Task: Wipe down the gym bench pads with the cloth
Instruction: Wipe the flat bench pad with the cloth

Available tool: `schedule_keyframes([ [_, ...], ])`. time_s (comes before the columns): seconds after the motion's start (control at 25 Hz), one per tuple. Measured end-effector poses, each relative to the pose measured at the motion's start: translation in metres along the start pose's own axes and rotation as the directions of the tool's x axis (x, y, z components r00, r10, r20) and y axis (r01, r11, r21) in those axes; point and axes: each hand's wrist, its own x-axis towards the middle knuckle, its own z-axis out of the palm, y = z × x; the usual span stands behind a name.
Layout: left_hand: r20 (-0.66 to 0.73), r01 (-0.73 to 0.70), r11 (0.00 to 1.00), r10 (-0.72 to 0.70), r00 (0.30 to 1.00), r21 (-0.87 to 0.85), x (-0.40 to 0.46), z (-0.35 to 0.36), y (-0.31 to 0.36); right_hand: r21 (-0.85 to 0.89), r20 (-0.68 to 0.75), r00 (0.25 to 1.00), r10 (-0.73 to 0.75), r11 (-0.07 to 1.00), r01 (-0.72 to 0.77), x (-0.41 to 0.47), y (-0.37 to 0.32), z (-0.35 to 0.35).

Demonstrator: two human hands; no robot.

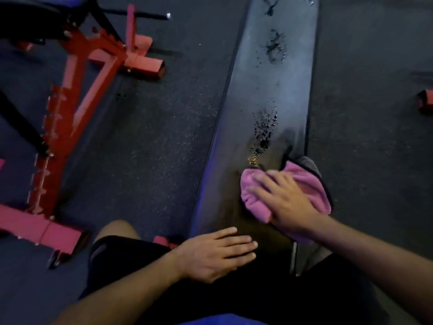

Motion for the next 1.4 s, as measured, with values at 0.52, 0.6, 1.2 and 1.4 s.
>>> schedule_keyframes([
  [0.52,0.101,0.025,1.000,-0.024,0.995,-0.009,0.033,-0.026,-0.068,-0.005,-0.032,0.995,0.097,0.995,-0.098,0.098,0.048,-0.003],
  [0.6,0.098,0.047,0.999,-0.047,0.994,0.007,0.036,-0.025,-0.076,0.060,-0.016,0.996,0.092,0.994,-0.091,0.052,0.042,-0.005],
  [1.2,0.098,0.023,1.000,-0.021,0.995,-0.014,0.035,-0.021,-0.078,0.169,-0.062,0.984,0.169,0.973,-0.156,0.065,0.042,0.004],
  [1.4,0.096,0.007,0.999,-0.002,0.995,-0.049,0.034,-0.022,-0.082,0.143,-0.057,0.998,-0.036,0.989,0.044,0.144,0.001,0.025],
])
